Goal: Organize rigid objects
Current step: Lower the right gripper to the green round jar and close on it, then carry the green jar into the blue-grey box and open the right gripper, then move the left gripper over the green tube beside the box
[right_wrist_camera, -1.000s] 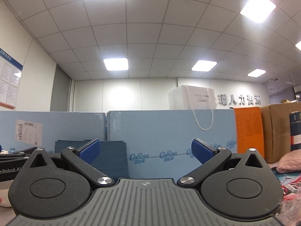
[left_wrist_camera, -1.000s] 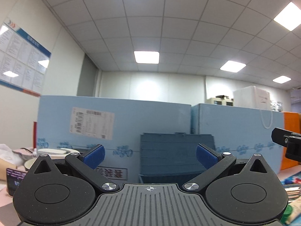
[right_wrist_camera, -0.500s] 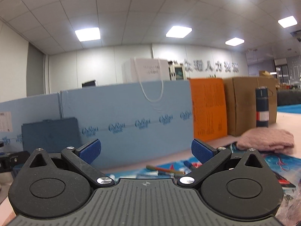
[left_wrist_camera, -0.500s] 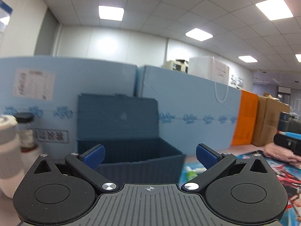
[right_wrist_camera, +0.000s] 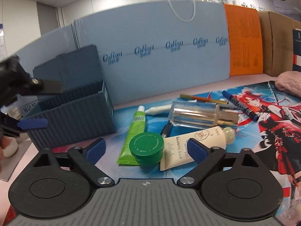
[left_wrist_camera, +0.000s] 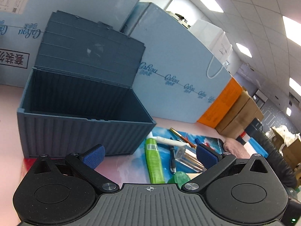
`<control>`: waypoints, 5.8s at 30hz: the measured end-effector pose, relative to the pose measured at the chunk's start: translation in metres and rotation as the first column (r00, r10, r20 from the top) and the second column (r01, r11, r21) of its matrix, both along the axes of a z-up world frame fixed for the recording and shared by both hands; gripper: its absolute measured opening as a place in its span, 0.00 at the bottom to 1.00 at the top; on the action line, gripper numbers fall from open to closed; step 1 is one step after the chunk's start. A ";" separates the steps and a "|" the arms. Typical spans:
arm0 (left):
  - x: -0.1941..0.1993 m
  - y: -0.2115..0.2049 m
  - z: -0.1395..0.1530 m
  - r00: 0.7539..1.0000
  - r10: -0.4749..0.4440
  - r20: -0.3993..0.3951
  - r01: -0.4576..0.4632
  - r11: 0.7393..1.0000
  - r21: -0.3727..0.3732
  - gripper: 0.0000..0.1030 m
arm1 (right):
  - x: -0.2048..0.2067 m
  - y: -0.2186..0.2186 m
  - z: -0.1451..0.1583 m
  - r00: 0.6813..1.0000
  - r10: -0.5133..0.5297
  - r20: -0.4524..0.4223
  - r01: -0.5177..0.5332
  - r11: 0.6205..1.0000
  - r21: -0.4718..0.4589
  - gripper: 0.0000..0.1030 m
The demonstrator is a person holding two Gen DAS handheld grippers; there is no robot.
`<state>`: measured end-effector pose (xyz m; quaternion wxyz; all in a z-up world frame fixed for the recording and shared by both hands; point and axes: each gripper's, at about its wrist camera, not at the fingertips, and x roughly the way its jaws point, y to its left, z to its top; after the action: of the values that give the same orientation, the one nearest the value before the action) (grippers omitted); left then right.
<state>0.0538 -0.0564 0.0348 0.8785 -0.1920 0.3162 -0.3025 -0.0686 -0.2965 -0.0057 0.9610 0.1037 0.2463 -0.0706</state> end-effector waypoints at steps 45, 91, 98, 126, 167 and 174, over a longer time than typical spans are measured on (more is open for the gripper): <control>0.086 0.122 -0.002 0.965 0.193 -0.176 -0.215 0.970 -0.117 1.00 | 0.219 0.126 0.055 0.946 0.173 -0.275 -0.177 0.984 0.013 0.44; 0.044 0.120 0.044 0.988 0.153 0.009 -0.148 0.969 -0.195 1.00 | 0.123 0.130 0.128 0.984 0.150 -0.093 -0.159 0.982 -0.102 0.90; 0.032 0.111 0.050 0.993 0.105 0.051 -0.093 0.977 -0.194 1.00 | 0.090 0.101 0.133 0.998 0.065 0.005 -0.065 0.992 -0.107 0.93; 0.015 0.047 0.037 0.982 -0.157 0.107 0.155 0.988 0.028 1.00 | -0.042 0.038 0.075 0.915 -0.176 0.362 0.213 0.975 -0.066 1.00; 0.047 -0.069 -0.051 0.987 -0.105 -0.124 0.131 0.965 0.226 0.93 | -0.018 -0.036 0.000 0.911 -0.233 0.339 0.139 0.950 0.280 1.00; 0.041 -0.122 -0.059 0.995 -0.079 -0.055 0.094 0.912 0.399 0.92 | -0.022 -0.042 -0.001 0.906 -0.261 0.334 0.153 0.936 0.316 1.00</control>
<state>0.0948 -0.1788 -0.0243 0.8788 0.0006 0.3960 -0.2663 -0.0903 -0.3382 -0.0065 0.9522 0.2768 0.0553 -0.1164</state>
